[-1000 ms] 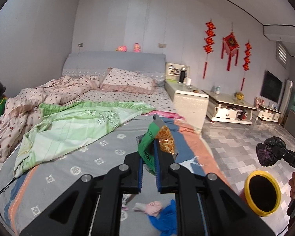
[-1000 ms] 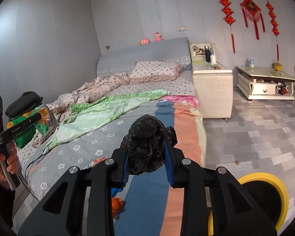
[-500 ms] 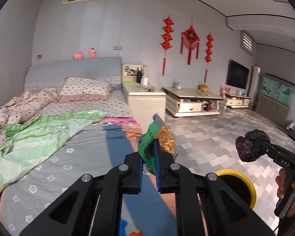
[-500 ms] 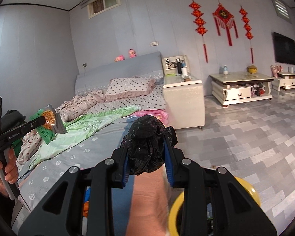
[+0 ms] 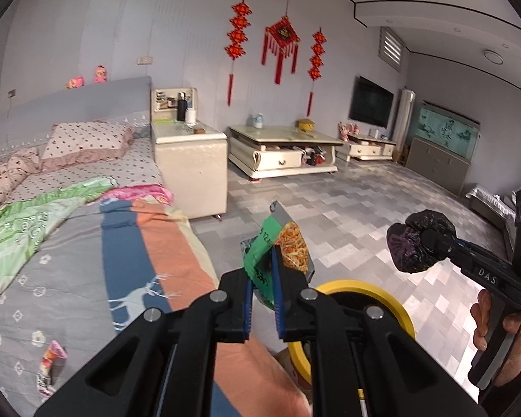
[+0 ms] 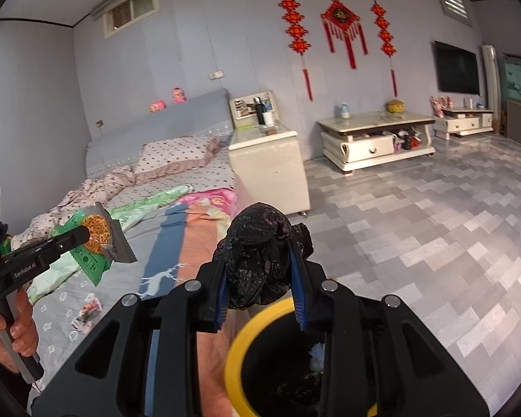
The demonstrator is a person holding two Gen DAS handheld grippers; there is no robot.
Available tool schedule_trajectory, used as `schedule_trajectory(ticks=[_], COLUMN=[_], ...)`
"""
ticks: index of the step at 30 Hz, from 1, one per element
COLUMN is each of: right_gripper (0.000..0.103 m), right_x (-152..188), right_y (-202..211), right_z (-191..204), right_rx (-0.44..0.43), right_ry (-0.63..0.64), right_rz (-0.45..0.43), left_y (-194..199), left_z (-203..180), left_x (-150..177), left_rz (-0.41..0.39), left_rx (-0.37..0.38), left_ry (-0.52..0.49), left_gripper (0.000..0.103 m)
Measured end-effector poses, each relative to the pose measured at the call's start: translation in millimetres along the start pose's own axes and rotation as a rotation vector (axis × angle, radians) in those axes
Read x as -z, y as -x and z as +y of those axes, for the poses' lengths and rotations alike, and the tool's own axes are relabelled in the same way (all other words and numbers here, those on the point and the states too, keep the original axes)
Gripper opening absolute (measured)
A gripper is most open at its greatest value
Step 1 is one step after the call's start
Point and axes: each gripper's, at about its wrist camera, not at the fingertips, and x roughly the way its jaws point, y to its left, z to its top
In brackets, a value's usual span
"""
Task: Collect trash
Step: 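Carry both items over the yellow bin and open both tools to drop them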
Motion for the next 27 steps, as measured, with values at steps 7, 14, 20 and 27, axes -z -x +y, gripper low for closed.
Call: schedule_trajectory(ticks=[7,14,20,27], right_gripper=[0.028,0.028,0.029,0.031], right_x=[32,63,89,104], right_y=[-30,-66,-91,-102], right_z=[-37,-57,-77,-90], right_rx=[0.058,0.121,0.169,0.196], right_ry=[-0.054,-0.077,-0.103,-0.128], right_rz=[0.074,0.143,0.209,0.241], left_y=[-60,-111,-140,-154], left_z=[-18,-34,-43,-48], left_x=[25,55,78,89], left_rz=[0.086,0.180,0.243,0.274], left_rx=[0.053,0.108,0.137,0.166], left_ry=[0.013,0.033,0.035,0.030], left_gripper=[0.009,0.009,0.009,0.009])
